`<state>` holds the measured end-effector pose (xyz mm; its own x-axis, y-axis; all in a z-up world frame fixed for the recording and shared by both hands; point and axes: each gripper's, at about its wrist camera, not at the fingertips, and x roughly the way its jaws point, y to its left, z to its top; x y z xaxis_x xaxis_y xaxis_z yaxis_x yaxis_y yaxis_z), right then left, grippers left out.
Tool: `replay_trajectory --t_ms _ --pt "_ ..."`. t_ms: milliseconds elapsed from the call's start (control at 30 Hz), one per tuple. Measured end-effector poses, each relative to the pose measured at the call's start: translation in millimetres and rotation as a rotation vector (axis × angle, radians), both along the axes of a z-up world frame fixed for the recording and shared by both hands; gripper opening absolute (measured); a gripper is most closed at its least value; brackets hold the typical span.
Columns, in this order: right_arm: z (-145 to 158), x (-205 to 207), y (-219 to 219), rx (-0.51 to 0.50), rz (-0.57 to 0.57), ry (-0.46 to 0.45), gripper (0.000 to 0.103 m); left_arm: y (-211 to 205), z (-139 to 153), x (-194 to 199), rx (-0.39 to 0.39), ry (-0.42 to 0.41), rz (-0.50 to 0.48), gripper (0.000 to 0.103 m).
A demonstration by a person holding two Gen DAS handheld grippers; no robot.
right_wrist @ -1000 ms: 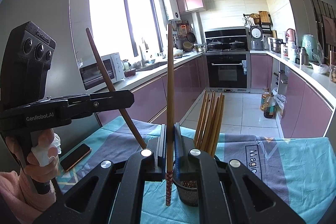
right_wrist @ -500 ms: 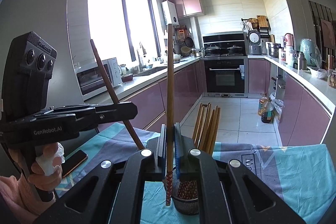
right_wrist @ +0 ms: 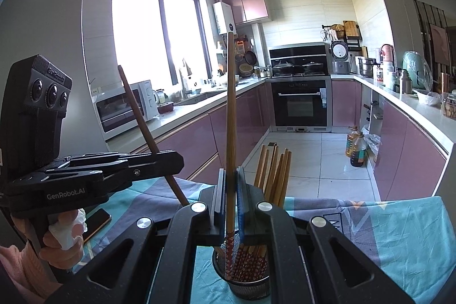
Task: Organize utensils
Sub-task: 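Lower the chopsticks into the cup among the others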
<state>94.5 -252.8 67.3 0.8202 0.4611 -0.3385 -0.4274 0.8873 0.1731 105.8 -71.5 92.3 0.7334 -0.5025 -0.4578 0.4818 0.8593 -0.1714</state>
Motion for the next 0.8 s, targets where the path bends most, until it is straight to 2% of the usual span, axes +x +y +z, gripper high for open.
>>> replay_trajectory --t_ms 800 --pt "-9.7 11.2 3.1 -0.005 -0.015 0.037 0.006 -5.3 3.4 7.1 0.037 0.02 -0.001 0.007"
